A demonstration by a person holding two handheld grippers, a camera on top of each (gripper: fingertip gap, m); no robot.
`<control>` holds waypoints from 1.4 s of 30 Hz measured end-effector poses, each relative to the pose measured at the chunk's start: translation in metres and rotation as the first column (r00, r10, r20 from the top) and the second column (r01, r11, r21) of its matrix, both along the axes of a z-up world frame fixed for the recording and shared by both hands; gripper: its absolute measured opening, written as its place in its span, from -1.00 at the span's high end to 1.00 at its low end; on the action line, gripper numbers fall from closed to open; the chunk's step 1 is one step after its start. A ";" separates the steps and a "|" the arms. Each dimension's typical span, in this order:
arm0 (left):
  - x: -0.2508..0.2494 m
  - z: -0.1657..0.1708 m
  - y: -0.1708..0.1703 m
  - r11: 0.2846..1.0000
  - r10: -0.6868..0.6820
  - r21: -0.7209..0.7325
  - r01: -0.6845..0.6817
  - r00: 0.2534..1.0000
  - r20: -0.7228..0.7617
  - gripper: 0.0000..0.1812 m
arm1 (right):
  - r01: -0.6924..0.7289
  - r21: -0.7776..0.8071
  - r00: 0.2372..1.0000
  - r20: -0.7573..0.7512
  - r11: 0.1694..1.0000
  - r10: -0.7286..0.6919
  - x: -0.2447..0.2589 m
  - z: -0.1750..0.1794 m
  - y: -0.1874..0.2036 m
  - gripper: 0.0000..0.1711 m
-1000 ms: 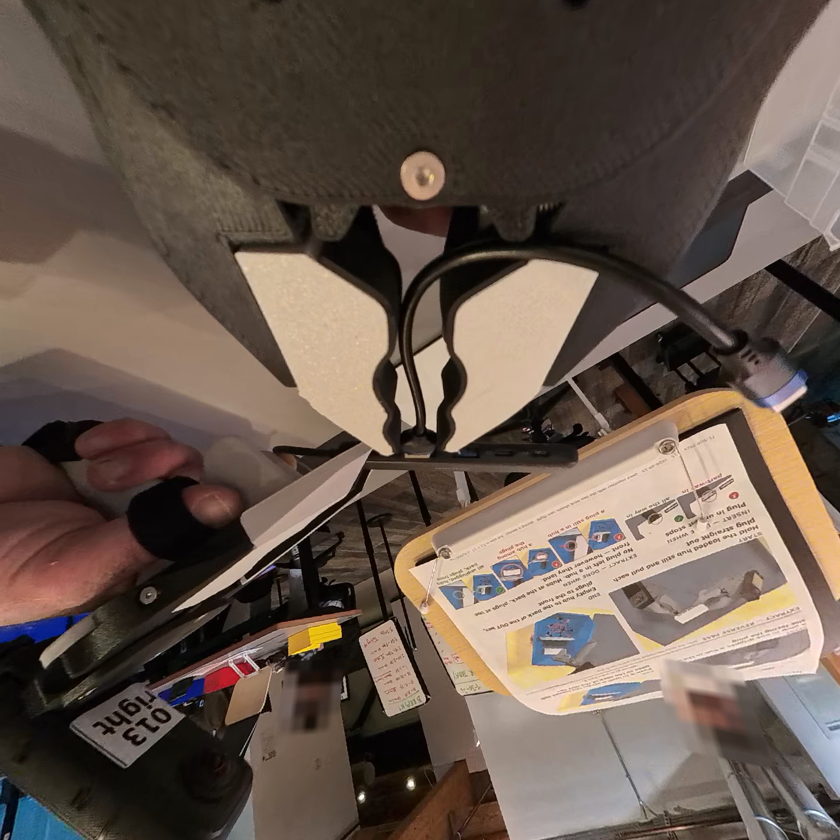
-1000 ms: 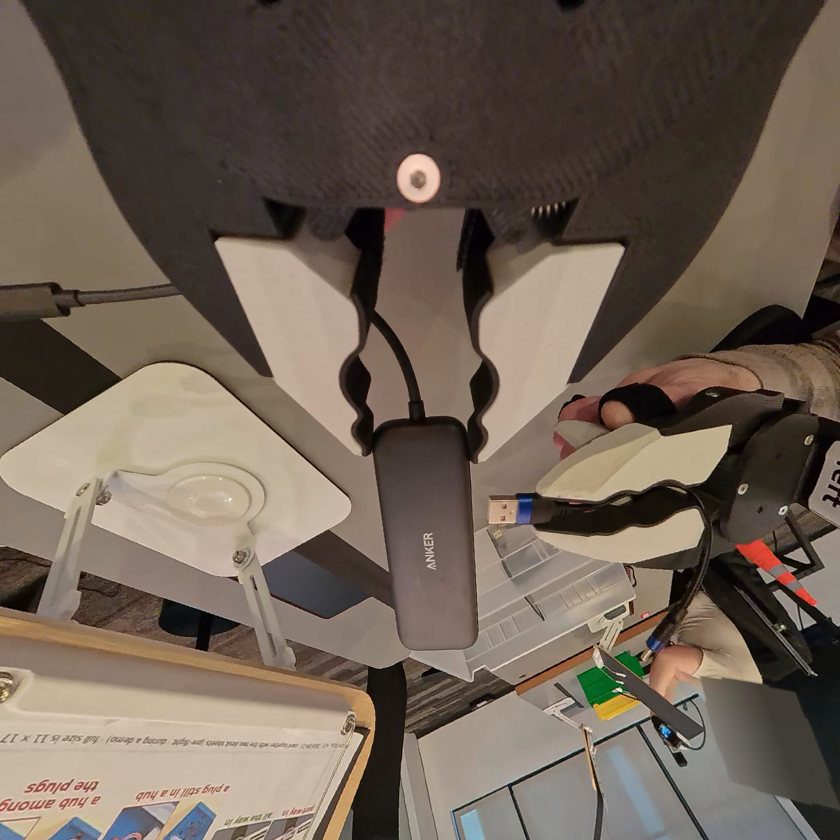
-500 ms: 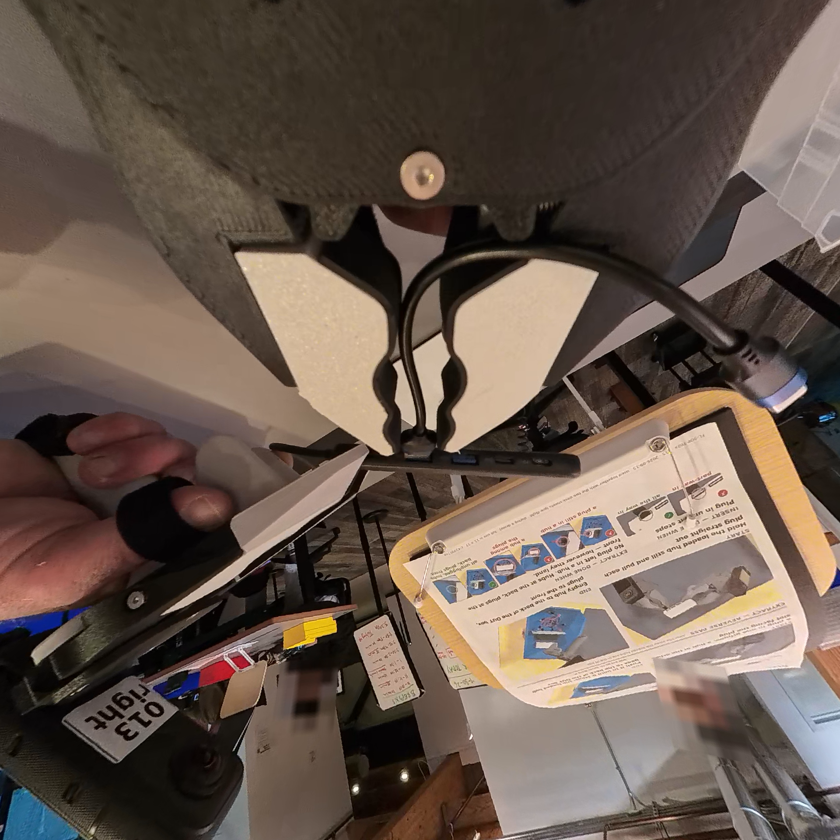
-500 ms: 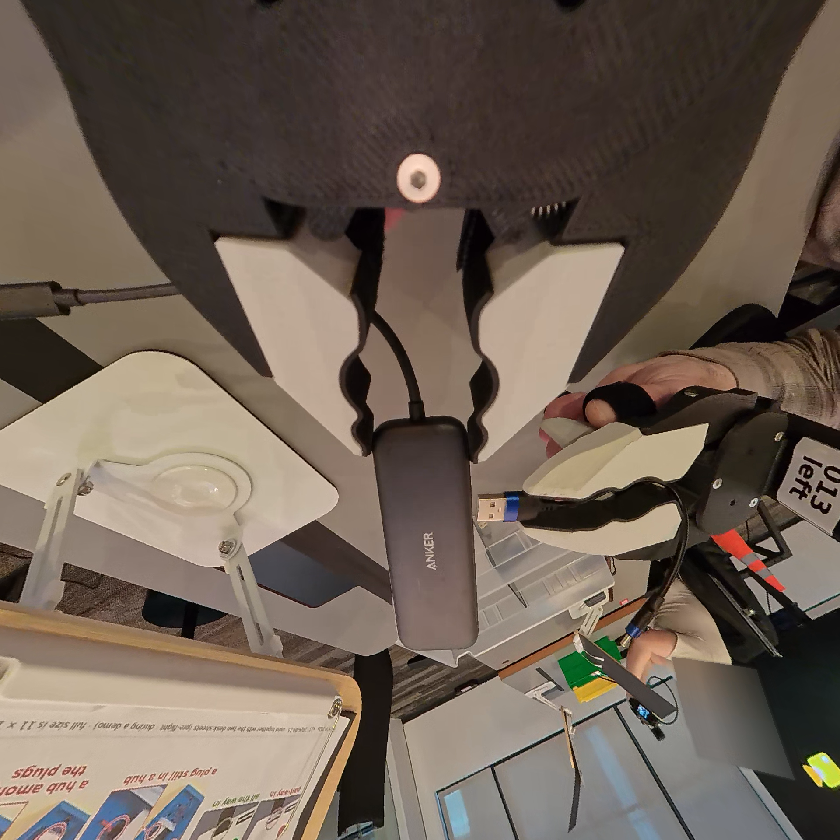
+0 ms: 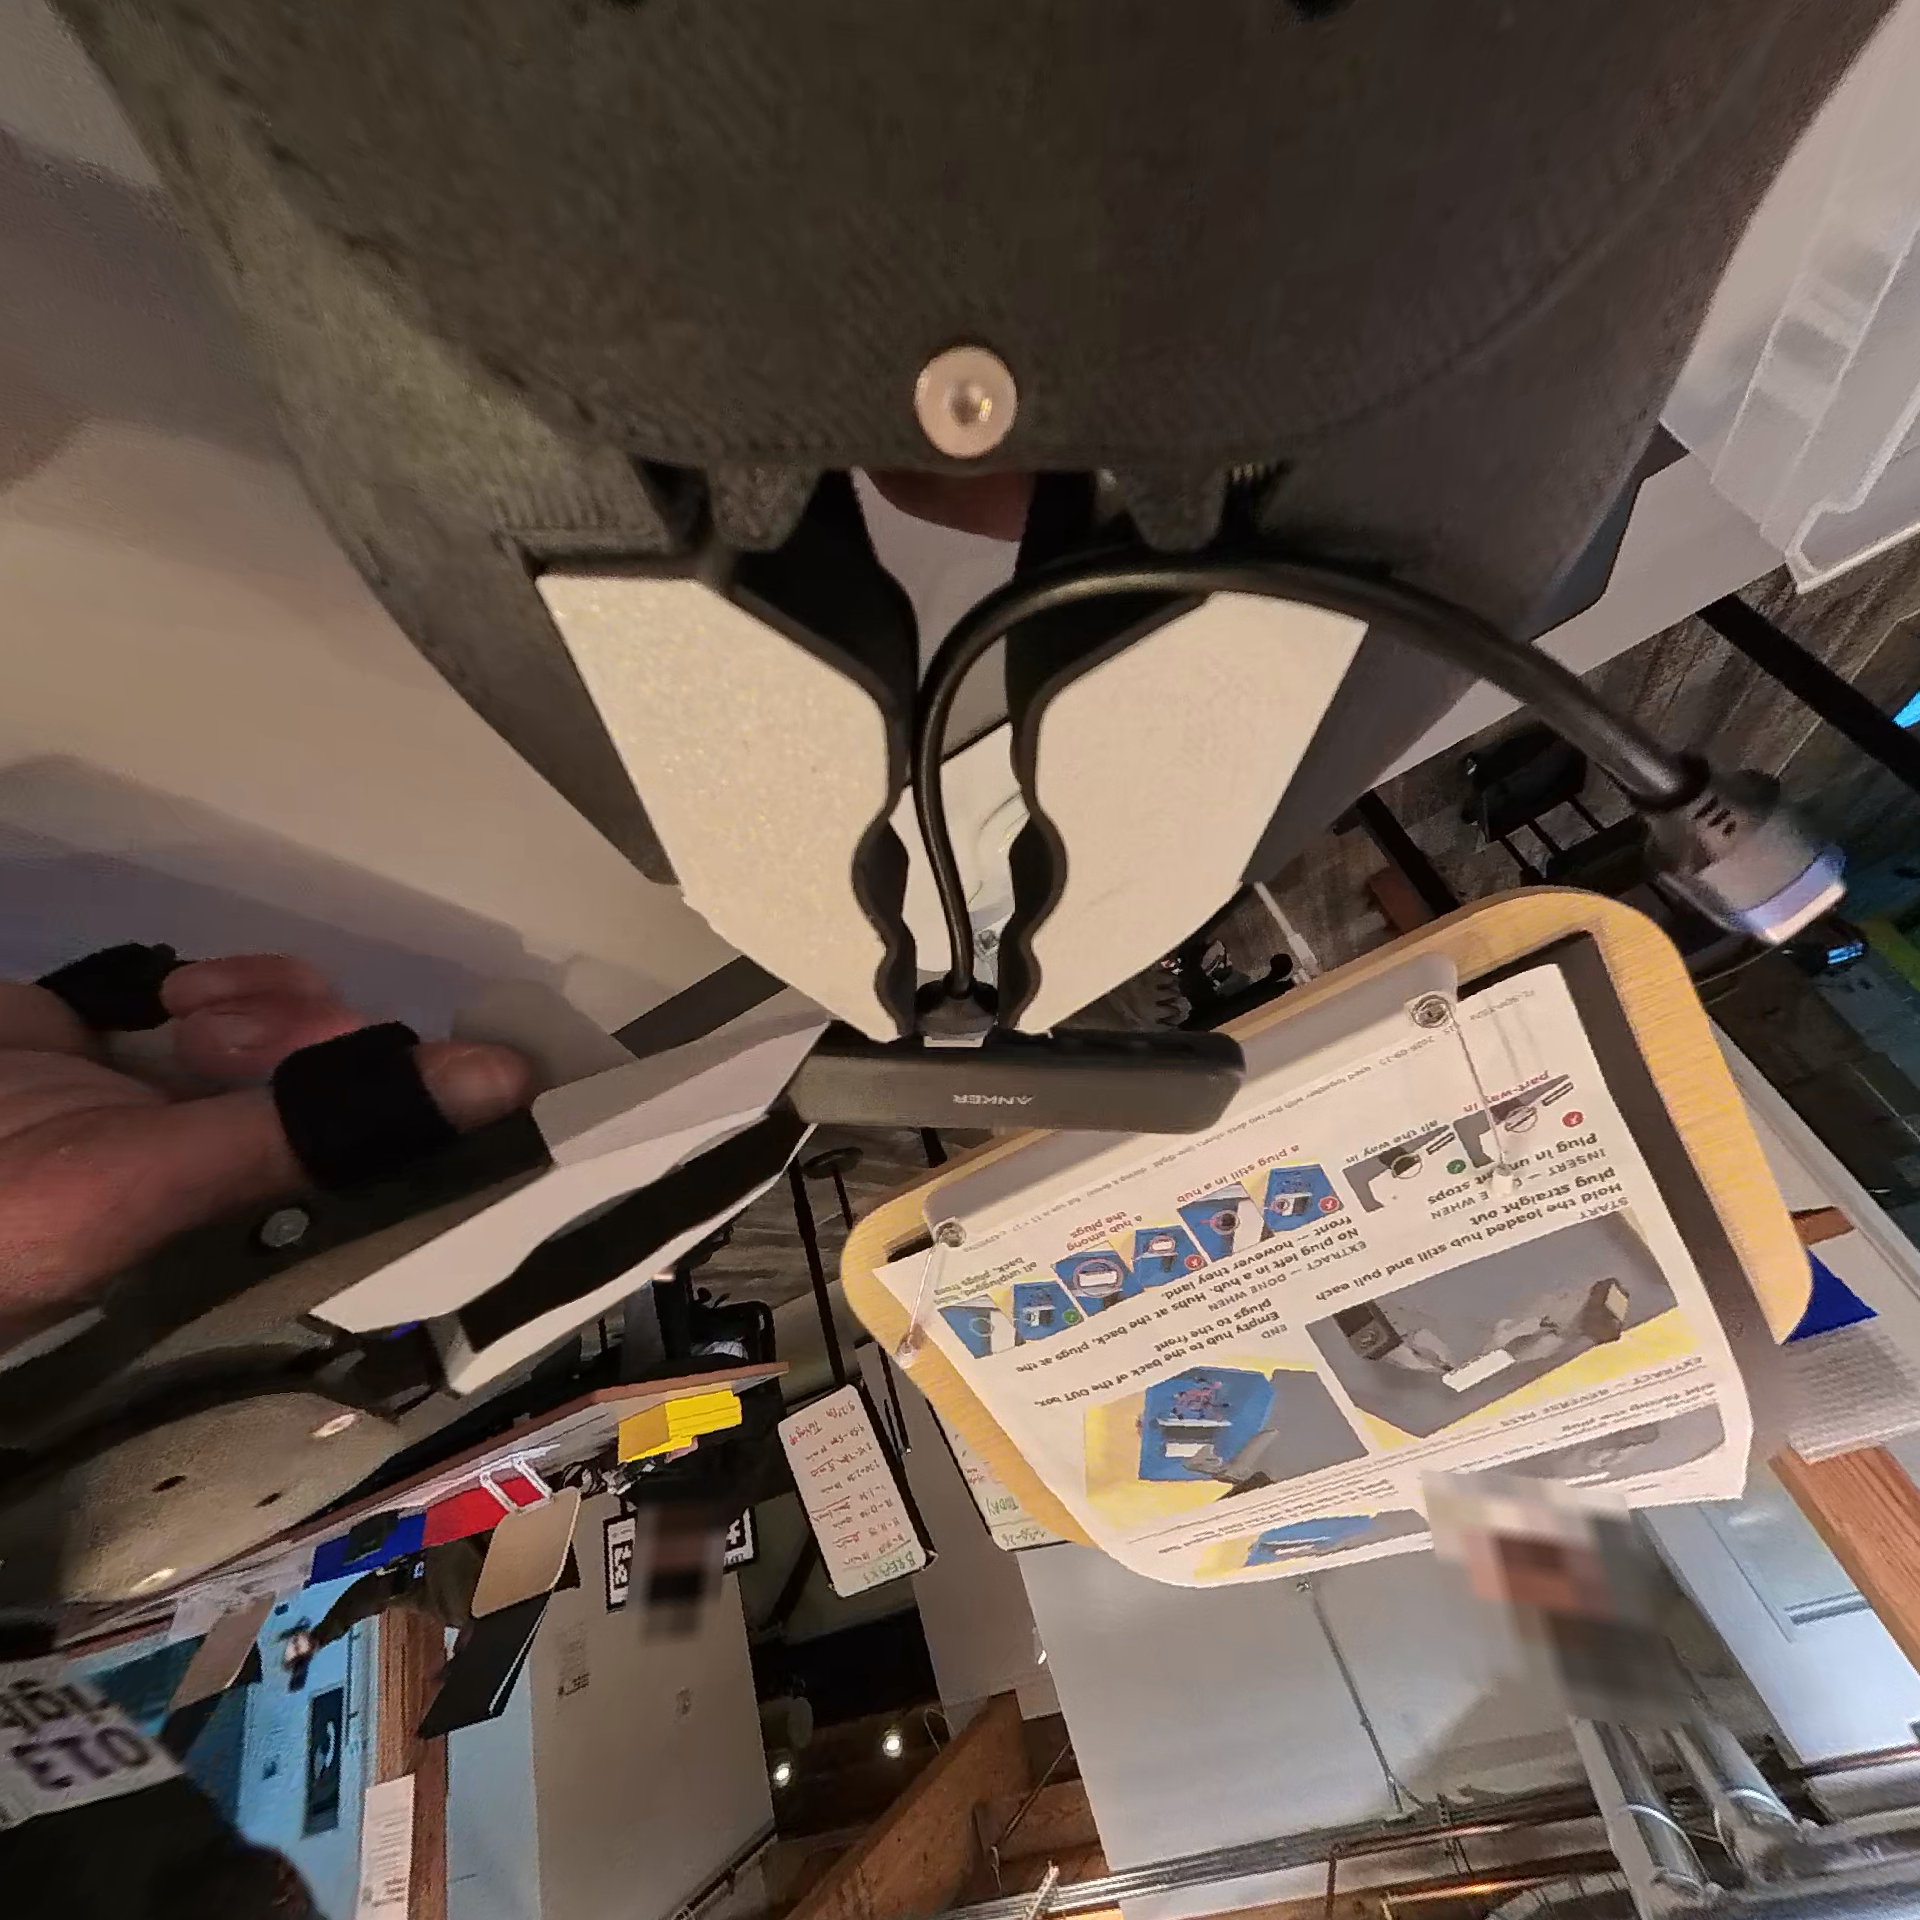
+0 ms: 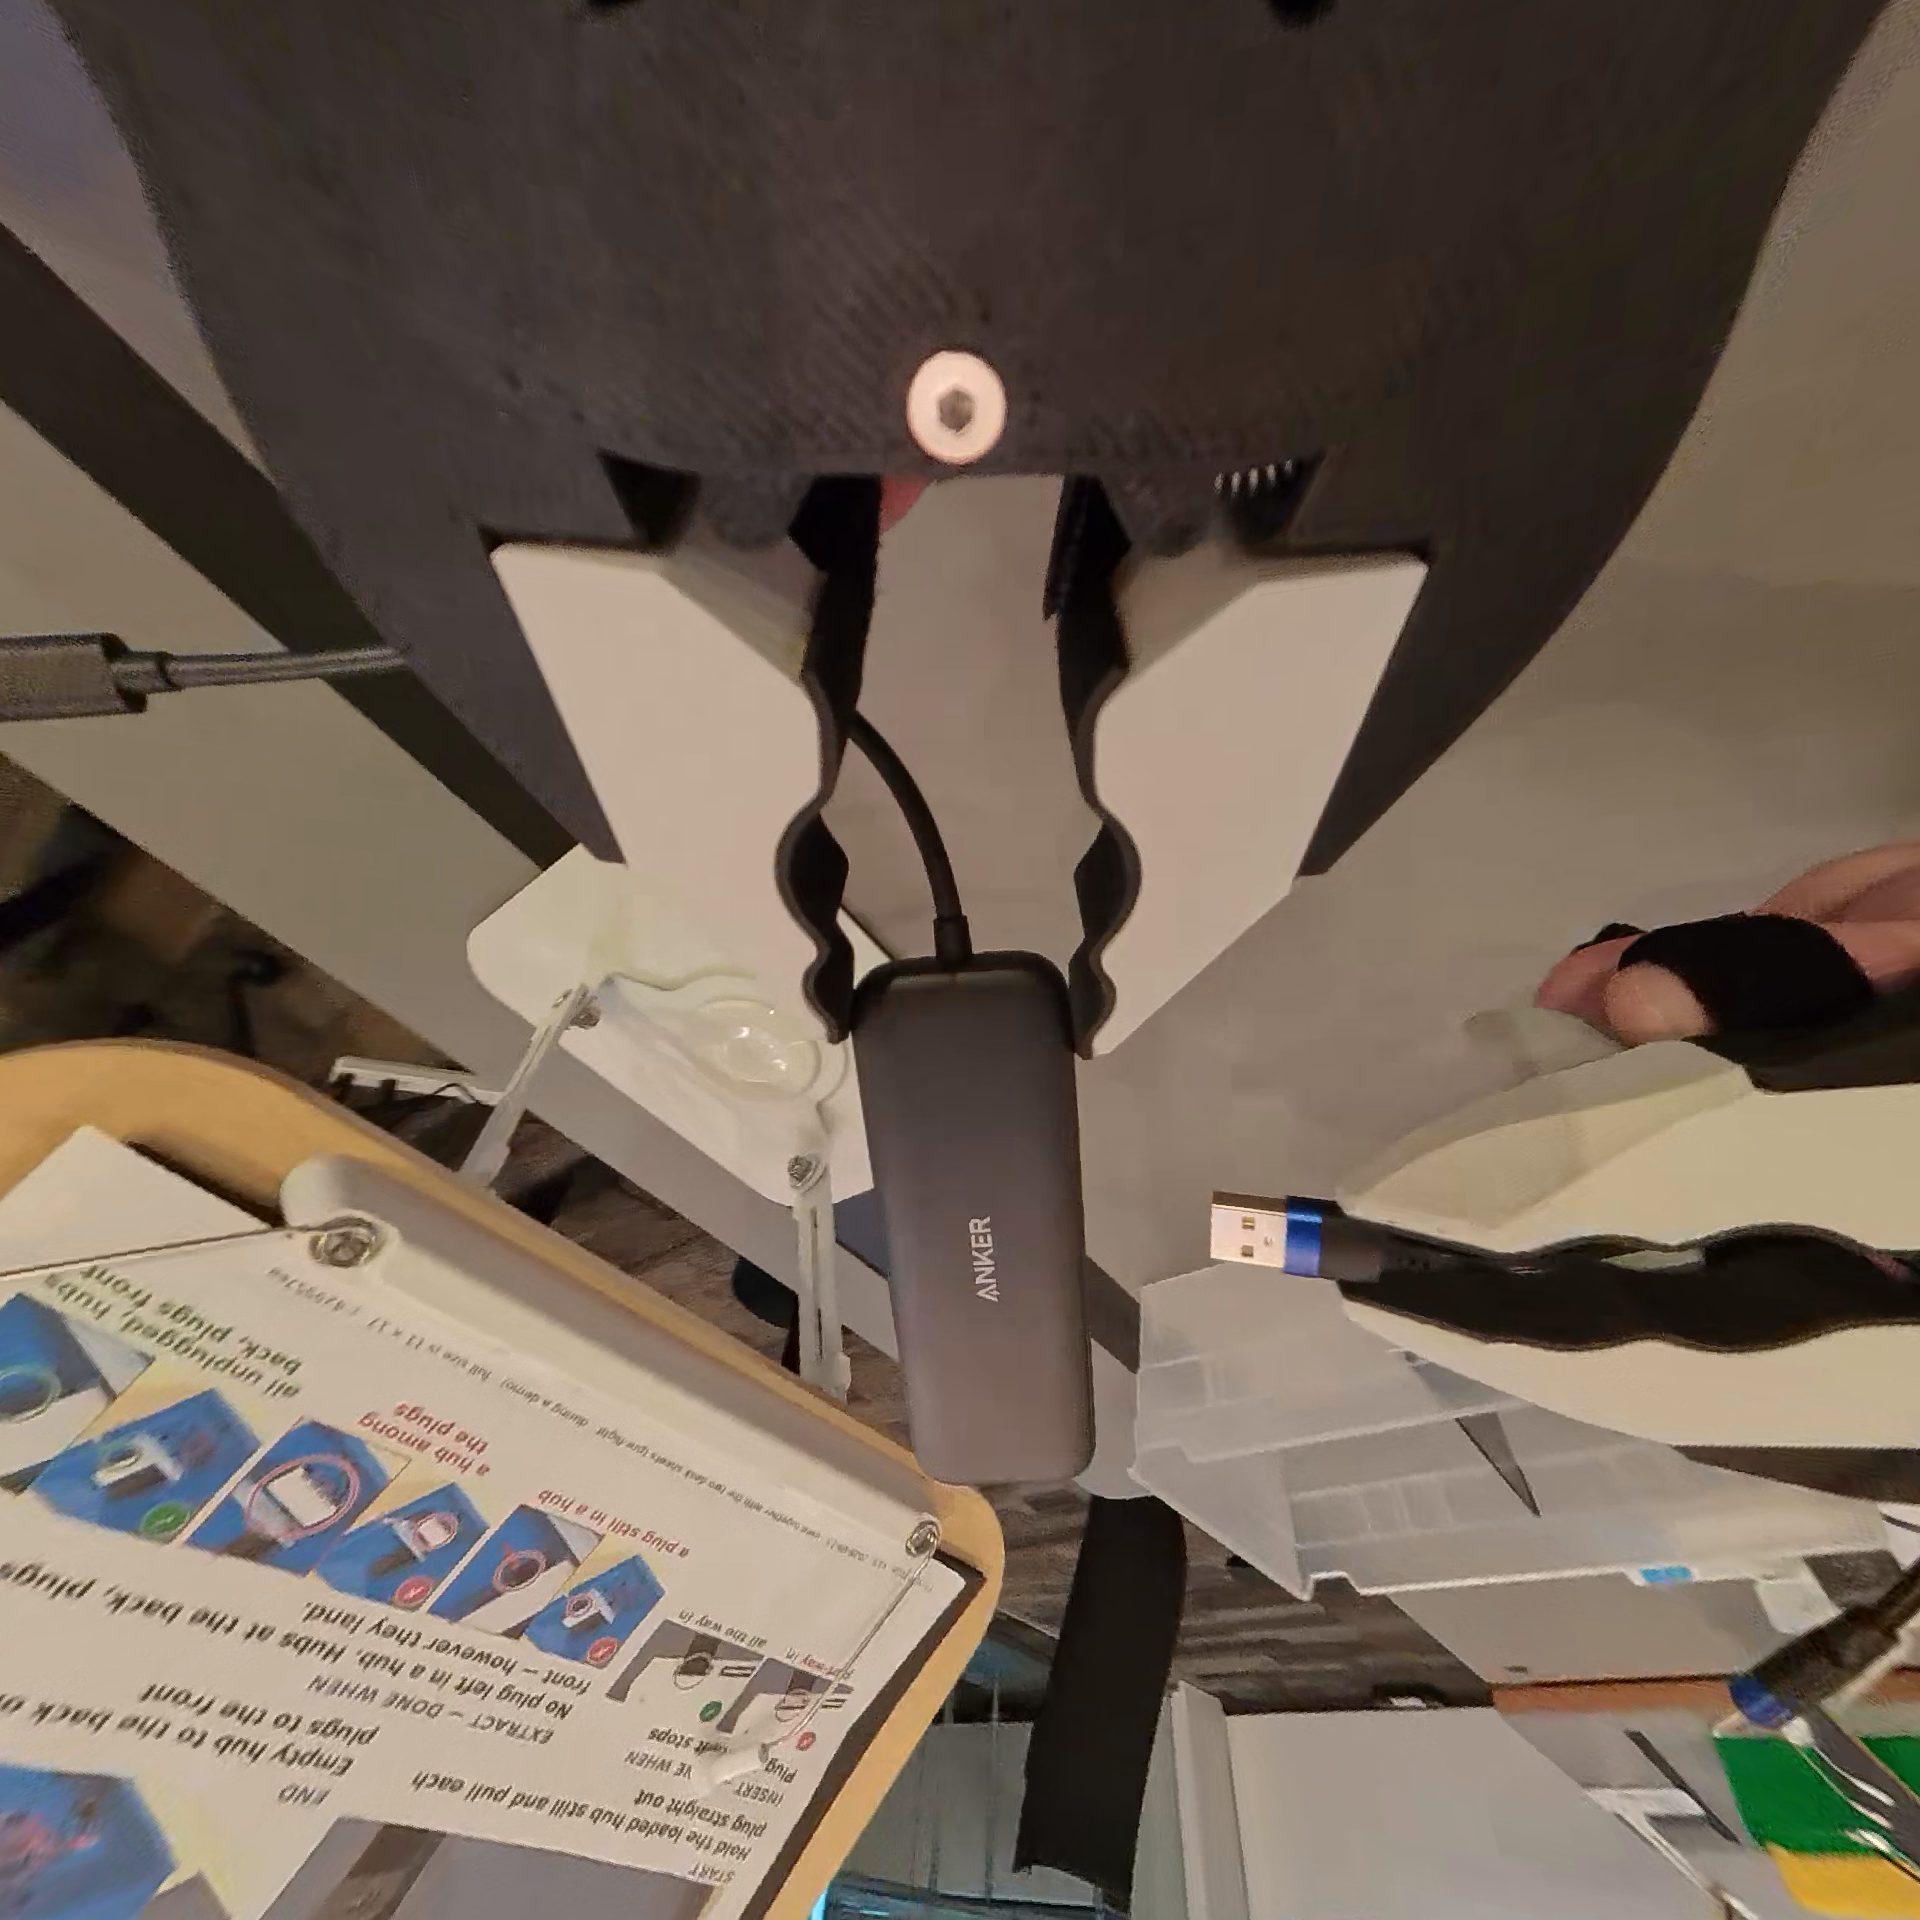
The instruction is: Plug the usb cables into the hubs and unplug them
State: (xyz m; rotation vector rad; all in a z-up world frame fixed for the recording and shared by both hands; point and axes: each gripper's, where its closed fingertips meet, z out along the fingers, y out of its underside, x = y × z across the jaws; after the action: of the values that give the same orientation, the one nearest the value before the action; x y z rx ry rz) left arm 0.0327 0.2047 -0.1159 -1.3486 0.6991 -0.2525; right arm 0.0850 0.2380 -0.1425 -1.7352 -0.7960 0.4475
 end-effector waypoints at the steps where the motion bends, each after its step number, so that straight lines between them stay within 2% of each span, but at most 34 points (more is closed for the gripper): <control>1: -0.001 0.000 0.001 1.000 0.004 -0.004 -0.004 1.000 0.001 0.83 | 0.013 0.018 1.000 0.009 1.000 -0.013 -0.001 0.001 0.001 0.54; 6: -0.004 -0.001 0.005 1.000 0.017 0.003 -0.017 1.000 -0.006 0.83 | 0.037 0.068 0.996 0.075 0.997 -0.042 -0.004 0.002 0.000 0.54; 8: -0.008 0.000 0.007 0.999 0.031 0.021 -0.031 0.999 -0.019 0.83 | 0.028 0.036 0.997 0.067 0.999 -0.031 -0.006 0.002 -0.002 0.53; 13: -0.017 0.006 0.012 0.984 0.079 0.168 -0.055 0.987 -0.141 0.84 | -0.011 -0.105 0.998 0.065 0.994 0.018 -0.001 -0.011 -0.008 0.54; 16: -0.021 0.006 0.017 0.982 0.091 0.178 -0.060 0.981 -0.170 0.84 | -0.038 -0.152 0.994 0.098 0.988 0.053 -0.001 -0.021 -0.012 0.54; 19: -0.022 -0.006 0.025 0.990 0.080 0.129 -0.050 0.967 -0.241 0.84 | -0.098 -0.218 0.980 0.151 0.971 0.133 -0.006 -0.035 -0.024 0.54; 22: -0.020 -0.035 0.035 1.000 0.014 0.004 -0.013 0.937 -0.349 0.83 | -0.122 -0.281 0.962 0.204 0.952 0.183 -0.008 -0.056 -0.030 0.54; 29: -0.017 -0.096 0.039 0.985 -0.121 -0.170 0.036 0.844 -0.523 0.84 | -0.223 -0.380 0.921 0.218 0.898 0.321 -0.012 -0.103 -0.042 0.54; 35: -0.008 -0.129 0.027 0.969 -0.220 -0.231 0.089 0.740 -0.635 0.83 | -0.233 -0.449 0.893 0.254 0.863 0.373 -0.012 -0.137 -0.048 0.54; 42: -0.010 -0.152 0.025 0.957 -0.260 -0.278 0.088 0.692 -0.673 0.83 | -0.243 -0.420 0.865 0.315 0.874 0.391 -0.009 -0.152 -0.046 0.54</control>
State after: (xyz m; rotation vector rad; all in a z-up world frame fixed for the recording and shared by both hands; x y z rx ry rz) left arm 0.0223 0.2302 -0.2681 -1.6045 1.4967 0.0586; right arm 0.0757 0.1922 -0.2945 -2.0841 -1.3809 0.5050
